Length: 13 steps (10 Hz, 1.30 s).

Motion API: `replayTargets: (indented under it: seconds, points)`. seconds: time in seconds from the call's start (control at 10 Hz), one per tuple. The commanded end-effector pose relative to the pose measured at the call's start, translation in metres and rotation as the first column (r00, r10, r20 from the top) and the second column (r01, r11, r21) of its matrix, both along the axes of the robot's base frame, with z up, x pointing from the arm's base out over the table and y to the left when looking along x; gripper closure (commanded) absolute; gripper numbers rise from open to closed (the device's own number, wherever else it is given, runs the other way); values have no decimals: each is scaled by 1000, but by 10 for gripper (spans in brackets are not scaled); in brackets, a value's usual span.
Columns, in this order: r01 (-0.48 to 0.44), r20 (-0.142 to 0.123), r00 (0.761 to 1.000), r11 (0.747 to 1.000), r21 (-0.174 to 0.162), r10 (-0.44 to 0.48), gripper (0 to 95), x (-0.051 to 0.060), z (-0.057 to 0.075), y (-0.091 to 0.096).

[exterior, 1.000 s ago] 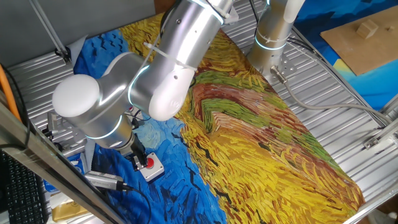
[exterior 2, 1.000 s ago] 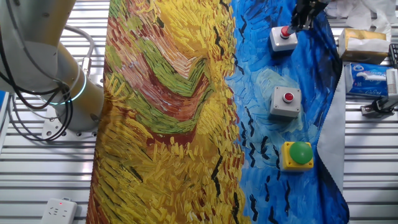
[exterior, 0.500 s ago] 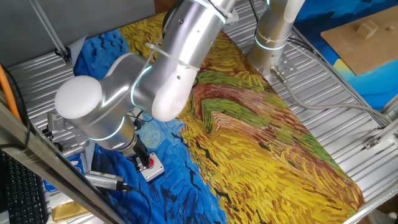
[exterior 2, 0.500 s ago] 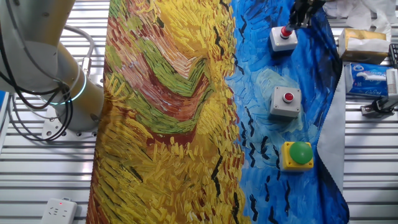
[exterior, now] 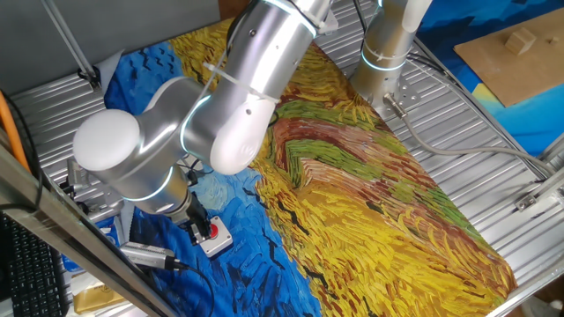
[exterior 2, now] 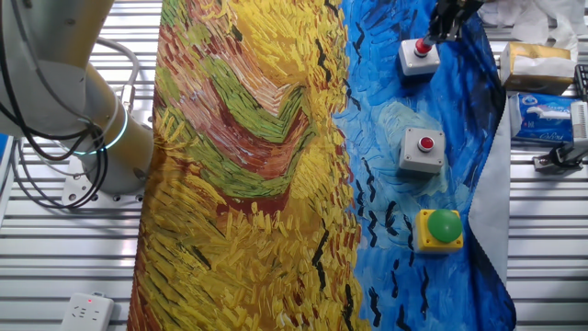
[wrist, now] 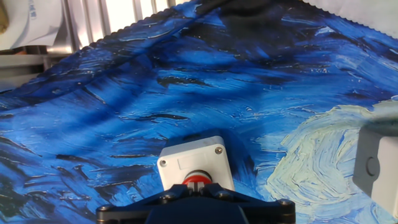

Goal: Press three buttons from left to right in sequence

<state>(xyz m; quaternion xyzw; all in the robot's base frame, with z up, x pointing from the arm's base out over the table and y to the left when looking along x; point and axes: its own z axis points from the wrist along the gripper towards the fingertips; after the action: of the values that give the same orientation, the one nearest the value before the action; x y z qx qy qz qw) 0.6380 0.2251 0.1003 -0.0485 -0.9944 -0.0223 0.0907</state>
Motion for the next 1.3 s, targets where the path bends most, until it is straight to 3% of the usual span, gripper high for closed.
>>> replayTargets:
  seconds: [0.1,0.5,1.3]
  points:
    - [-2,-2,1000,1000,-3,2,950,-2,-20,0]
    - [-2,-2,1000,1000,-5,2,950,-6,-35,2]
    - [-7,-4,1000,1000,-6,7,950,-6,-40,1]
